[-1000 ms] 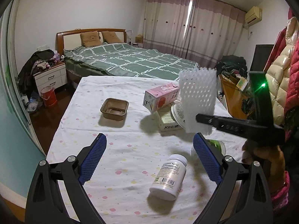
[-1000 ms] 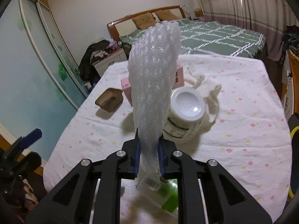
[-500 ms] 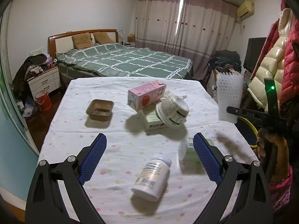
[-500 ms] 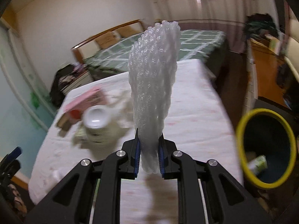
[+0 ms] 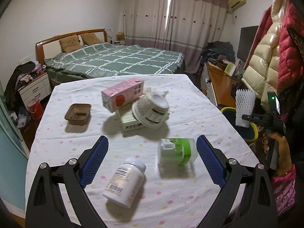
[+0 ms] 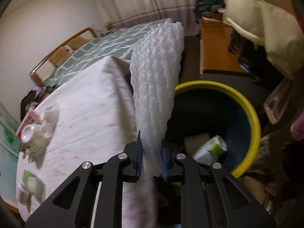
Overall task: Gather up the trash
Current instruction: 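Carry the foam netting over the yellow-rimmed bin and open the right gripper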
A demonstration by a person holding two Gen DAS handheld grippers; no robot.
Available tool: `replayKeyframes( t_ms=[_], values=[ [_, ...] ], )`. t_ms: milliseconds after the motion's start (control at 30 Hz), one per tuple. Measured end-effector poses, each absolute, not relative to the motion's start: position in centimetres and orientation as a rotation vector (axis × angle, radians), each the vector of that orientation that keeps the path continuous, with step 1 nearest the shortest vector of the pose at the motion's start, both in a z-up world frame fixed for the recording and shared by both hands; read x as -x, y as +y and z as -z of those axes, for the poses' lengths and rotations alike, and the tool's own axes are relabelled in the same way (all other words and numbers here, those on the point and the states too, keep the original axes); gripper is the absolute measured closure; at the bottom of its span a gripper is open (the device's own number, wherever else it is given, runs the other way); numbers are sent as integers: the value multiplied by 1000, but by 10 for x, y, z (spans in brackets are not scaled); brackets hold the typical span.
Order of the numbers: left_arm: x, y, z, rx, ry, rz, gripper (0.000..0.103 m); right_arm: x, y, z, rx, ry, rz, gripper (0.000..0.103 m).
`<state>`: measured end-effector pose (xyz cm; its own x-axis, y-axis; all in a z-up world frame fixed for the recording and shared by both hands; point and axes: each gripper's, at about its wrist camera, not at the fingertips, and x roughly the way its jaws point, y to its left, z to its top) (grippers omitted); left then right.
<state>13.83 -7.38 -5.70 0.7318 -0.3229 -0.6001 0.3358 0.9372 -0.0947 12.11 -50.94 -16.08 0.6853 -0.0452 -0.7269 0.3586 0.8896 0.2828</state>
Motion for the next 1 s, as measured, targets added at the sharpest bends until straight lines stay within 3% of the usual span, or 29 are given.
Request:
replayKeyframes(
  t_ms=[500,733,1000],
  values=[
    [-140,-105,63,-66,684,413,11,-126,-564,207,-471,868,364,84],
    [-141,-107,65,-67,693,420,11,-129,-566,206,-471,858,373,68],
    [-140,-108,66,-66,698,420,11,-121,-556,197,-467,835,355,67]
  ],
)
